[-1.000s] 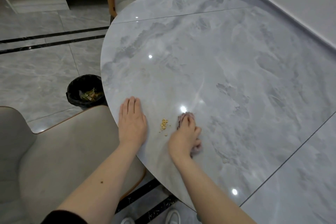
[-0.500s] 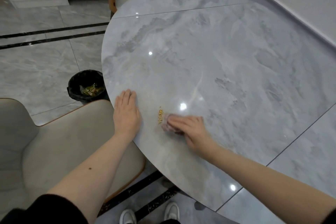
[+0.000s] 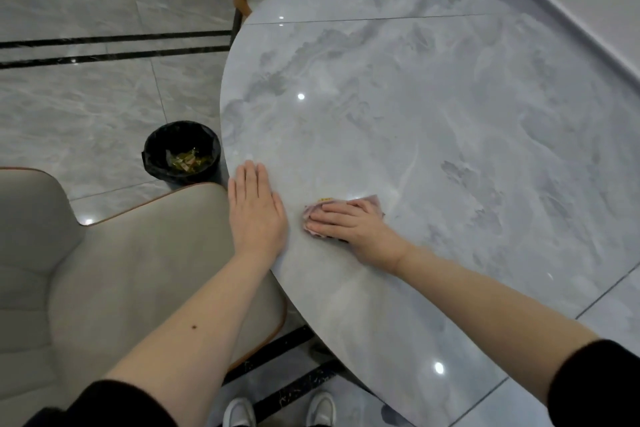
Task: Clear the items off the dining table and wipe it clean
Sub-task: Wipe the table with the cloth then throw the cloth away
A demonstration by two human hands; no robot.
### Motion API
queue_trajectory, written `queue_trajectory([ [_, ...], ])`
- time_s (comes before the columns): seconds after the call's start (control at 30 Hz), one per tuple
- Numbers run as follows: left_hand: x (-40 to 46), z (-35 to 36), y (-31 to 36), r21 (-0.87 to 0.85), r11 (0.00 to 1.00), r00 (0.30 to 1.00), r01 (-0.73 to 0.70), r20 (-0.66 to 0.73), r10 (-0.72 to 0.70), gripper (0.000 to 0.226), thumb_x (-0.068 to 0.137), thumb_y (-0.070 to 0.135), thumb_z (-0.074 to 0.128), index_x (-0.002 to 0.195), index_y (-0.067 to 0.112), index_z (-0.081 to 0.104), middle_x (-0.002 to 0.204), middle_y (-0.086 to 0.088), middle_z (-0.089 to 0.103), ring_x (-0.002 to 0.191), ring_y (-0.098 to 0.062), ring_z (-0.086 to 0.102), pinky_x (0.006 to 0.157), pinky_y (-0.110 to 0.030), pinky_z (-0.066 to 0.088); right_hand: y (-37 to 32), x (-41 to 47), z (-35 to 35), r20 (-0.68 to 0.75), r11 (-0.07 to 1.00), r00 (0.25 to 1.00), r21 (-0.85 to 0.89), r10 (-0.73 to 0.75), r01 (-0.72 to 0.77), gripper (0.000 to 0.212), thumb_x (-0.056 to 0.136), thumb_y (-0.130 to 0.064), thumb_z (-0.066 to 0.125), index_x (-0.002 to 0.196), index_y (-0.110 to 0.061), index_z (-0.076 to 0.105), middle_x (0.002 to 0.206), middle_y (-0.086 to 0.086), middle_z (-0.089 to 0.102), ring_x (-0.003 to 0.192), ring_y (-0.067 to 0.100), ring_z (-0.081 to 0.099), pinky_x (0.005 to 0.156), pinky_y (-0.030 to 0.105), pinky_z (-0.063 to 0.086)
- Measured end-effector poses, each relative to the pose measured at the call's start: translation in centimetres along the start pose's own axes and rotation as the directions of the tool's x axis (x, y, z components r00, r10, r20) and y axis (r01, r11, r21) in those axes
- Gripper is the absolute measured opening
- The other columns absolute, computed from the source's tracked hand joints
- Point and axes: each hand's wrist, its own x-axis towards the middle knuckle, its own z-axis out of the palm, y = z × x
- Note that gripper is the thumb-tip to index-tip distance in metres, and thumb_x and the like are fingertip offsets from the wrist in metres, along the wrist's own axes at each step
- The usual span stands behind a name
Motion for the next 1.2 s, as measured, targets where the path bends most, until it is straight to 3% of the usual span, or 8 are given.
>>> queue_trajectory([
  [0.23, 0.1, 0.2, 0.1, 0.02, 1.0, 1.0, 0.003, -0.024, -0.002, 0.057, 0.092, 0.026, 0.023, 0.14, -0.001, 0.037, 0.147, -0.018, 0.036, 0.14, -0.03, 0.03, 0.116, -0.036, 0.008, 2.7, 5.6, -0.7, -0.037, 0.996, 0.996, 0.01, 0.087, -0.086, 0.043, 0.097, -0.02, 0.03, 0.131, -0.031, 0.054, 0.137, -0.012, 0.053, 0.128, 0.016, 0.047, 0.094, 0.041, 0.038],
  [0.47, 0.2, 0.2, 0.1, 0.056, 0.998, 1.0, 0.015, 0.016, -0.016, 0.058, 0.092, 0.027, 0.024, 0.141, 0.0, 0.036, 0.149, -0.018, 0.033, 0.141, -0.03, 0.026, 0.118, -0.04, 0.01, 3.1, 9.8, -2.1, 0.028, 0.987, 0.988, 0.043, 0.154, -0.155, 0.054, 0.089, -0.031, 0.02, 0.131, -0.033, 0.053, 0.141, -0.011, 0.048, 0.129, 0.016, 0.044, 0.091, 0.036, 0.032],
  [0.57, 0.7, -0.5, -0.2, 0.118, 0.992, 0.997, -0.045, 0.06, 0.038, 0.051, 0.089, 0.022, 0.032, 0.131, -0.003, 0.047, 0.135, -0.023, 0.047, 0.128, -0.037, 0.042, 0.112, -0.045, 0.026, 2.8, 9.2, -3.1, -0.152, 0.993, 0.982, 0.031, 0.114, -0.11, 0.043, 0.084, -0.009, 0.042, 0.117, -0.022, 0.066, 0.125, -0.002, 0.063, 0.106, 0.022, 0.06, 0.077, 0.026, 0.025],
  [0.63, 2.0, -1.3, -0.6, 0.139, 0.986, 0.994, -0.094, 0.068, 0.085, 0.039, 0.085, 0.017, 0.031, 0.112, -0.001, 0.054, 0.112, -0.018, 0.054, 0.107, -0.037, 0.052, 0.099, -0.043, 0.037, 2.5, 7.9, -4.2, -0.297, 0.993, 0.948, 0.031, 0.114, -0.11, 0.047, 0.078, -0.004, 0.039, 0.112, -0.018, 0.068, 0.118, -0.001, 0.067, 0.099, 0.016, 0.057, 0.074, 0.018, 0.017],
  [0.73, 4.1, -1.7, -1.0, 0.109, 0.989, 0.995, -0.096, 0.036, 0.093, 0.04, 0.089, 0.015, 0.032, 0.121, 0.0, 0.052, 0.121, -0.019, 0.053, 0.113, -0.036, 0.051, 0.101, -0.042, 0.035, 2.5, 4.9, -4.3, -0.362, 0.994, 0.926, 0.069, 0.103, -0.083, 0.046, 0.08, -0.002, 0.038, 0.112, -0.016, 0.068, 0.12, -0.002, 0.066, 0.104, 0.01, 0.052, 0.089, 0.01, 0.02],
  [0.8, 5.2, -1.2, -0.7, 0.084, 0.996, 0.998, -0.043, 0.048, 0.039, 0.048, 0.096, 0.019, 0.038, 0.142, 0.006, 0.034, 0.147, -0.019, 0.035, 0.136, -0.036, 0.032, 0.113, -0.045, 0.022, 3.4, 2.8, -3.0, -0.32, 0.993, 0.941, 0.059, 0.112, -0.099, 0.05, 0.081, -0.001, 0.038, 0.118, -0.023, 0.062, 0.125, -0.005, 0.062, 0.114, 0.01, 0.051, 0.097, 0.03, 0.029],
  [0.9, 7.1, -0.3, -0.1, 0.08, 0.994, 0.993, 0.071, 0.084, -0.077, 0.054, 0.099, 0.03, 0.03, 0.15, 0.017, 0.015, 0.158, -0.01, 0.008, 0.146, -0.03, 0.004, 0.118, -0.044, 0.002, 4.4, 1.4, -0.9, -0.184, 0.991, 0.974, 0.019, 0.132, -0.131, 0.056, 0.081, -0.008, 0.032, 0.128, -0.034, 0.048, 0.132, -0.007, 0.057, 0.124, 0.013, 0.041, 0.094, 0.052, 0.033],
  [1.2, 8.4, 0.6, 0.3, 0.142, 0.981, 0.99, 0.129, 0.036, -0.136, 0.06, 0.092, 0.037, 0.018, 0.148, 0.015, 0.022, 0.155, -0.013, 0.021, 0.145, -0.032, 0.012, 0.118, -0.047, 0.008, 7.6, 9.7, -1.1, -0.044, 0.996, 0.999, 0.091, 0.023, -0.019, 0.049, 0.09, -0.019, 0.029, 0.129, -0.034, 0.054, 0.136, -0.009, 0.053, 0.128, 0.013, 0.035, 0.102, 0.046, 0.024],
])
